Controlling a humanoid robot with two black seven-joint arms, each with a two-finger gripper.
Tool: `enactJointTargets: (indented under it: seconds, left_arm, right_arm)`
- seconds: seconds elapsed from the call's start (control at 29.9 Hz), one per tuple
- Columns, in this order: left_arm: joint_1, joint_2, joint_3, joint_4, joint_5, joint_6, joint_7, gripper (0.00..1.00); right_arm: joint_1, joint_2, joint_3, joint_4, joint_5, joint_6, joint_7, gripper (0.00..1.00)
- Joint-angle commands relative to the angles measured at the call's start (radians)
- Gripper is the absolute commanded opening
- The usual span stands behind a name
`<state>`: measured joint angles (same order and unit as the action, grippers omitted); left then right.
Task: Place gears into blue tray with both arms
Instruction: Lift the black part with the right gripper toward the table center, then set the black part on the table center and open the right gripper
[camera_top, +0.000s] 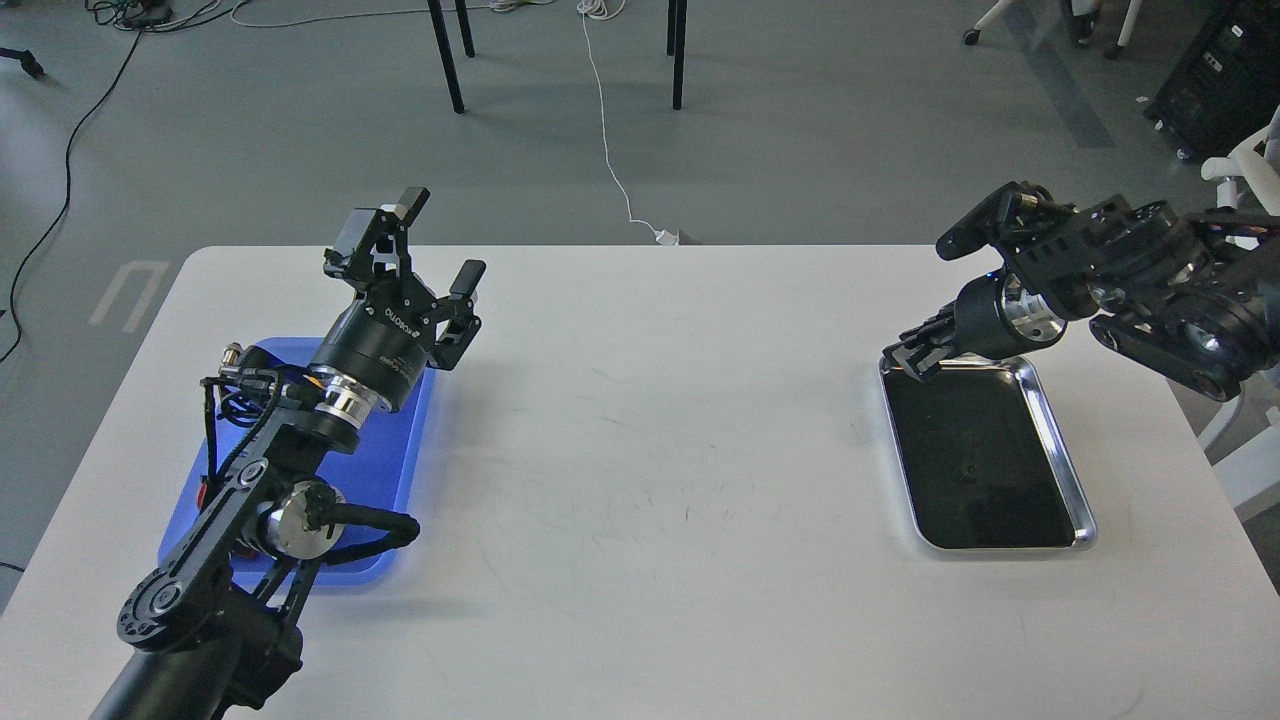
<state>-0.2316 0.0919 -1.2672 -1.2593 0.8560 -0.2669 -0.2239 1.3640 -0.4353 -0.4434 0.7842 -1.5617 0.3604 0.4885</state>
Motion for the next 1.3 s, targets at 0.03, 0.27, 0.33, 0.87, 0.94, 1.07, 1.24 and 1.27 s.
enactJointTargets:
  seconds: [0.03, 0.27, 0.33, 0.87, 0.94, 1.07, 1.24, 1.27]
  left_arm:
    - [0.000, 0.002, 0.000, 0.000, 0.000, 0.000, 0.000, 0.98]
    - [0.000, 0.015, -0.001, 0.000, 0.000, 0.002, 0.000, 0.98]
    - [0.000, 0.015, -0.001, -0.002, 0.000, 0.002, 0.000, 0.98]
    - [0.011, 0.023, -0.001, -0.009, 0.000, 0.002, 0.000, 0.98]
    - [0.011, 0.025, -0.001, -0.009, -0.002, 0.002, -0.002, 0.98]
    - [0.011, 0.026, -0.001, -0.009, -0.002, 0.002, 0.000, 0.98]
    - [0.011, 0.026, -0.001, -0.009, -0.002, 0.002, -0.002, 0.98]
    - [0.011, 0.026, -0.003, -0.009, -0.002, 0.002, -0.002, 0.98]
  right_arm:
    - [0.030, 0.088, -0.003, 0.040, 0.052, 0.000, 0.000, 0.16]
    - [0.052, 0.242, -0.009, 0.037, 0.126, 0.005, 0.000, 0.16]
    - [0.052, 0.279, -0.018, 0.033, 0.137, 0.005, 0.000, 0.16]
    - [-0.006, 0.435, -0.112, 0.010, 0.178, -0.089, 0.000, 0.16]
    - [-0.014, 0.435, -0.145, 0.009, 0.178, -0.119, 0.000, 0.16]
    - [-0.029, 0.435, -0.162, -0.009, 0.180, -0.166, 0.000, 0.16]
    - [-0.033, 0.435, -0.162, -0.014, 0.180, -0.167, 0.000, 0.16]
    - [-0.033, 0.435, -0.162, -0.014, 0.181, -0.167, 0.000, 0.17]
